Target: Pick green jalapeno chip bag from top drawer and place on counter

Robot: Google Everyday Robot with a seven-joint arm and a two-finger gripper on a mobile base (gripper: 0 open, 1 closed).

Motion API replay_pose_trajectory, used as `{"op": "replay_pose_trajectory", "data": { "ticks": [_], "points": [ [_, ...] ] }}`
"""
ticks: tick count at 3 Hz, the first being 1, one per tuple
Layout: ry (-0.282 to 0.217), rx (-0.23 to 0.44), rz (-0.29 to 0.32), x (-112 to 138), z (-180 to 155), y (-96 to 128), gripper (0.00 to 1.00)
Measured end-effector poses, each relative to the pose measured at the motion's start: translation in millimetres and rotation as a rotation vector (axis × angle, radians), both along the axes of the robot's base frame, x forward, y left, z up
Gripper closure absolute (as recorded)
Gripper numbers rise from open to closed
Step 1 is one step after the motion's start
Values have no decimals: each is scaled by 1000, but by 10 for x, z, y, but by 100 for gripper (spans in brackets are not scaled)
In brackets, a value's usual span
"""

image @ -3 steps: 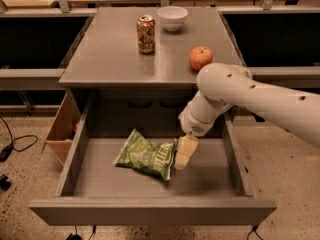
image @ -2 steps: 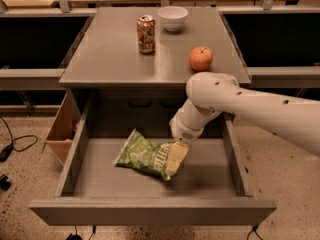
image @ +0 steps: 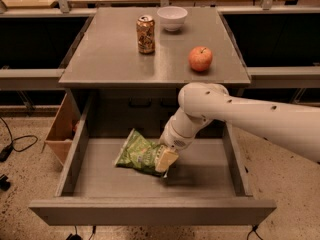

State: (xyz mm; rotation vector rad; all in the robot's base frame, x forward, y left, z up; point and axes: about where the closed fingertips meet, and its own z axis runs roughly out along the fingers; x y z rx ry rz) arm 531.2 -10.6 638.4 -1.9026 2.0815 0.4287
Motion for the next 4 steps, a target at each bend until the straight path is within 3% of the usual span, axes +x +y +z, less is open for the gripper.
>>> {"op": "replay_pose_trajectory", "data": {
  "ticks": [2,3,4],
  "points": [
    [1,1,1,-2,-2,3,88],
    [-4,24,22,7,141,41,100],
    [-47,-21,79,100,720,189,100]
  ]
}}
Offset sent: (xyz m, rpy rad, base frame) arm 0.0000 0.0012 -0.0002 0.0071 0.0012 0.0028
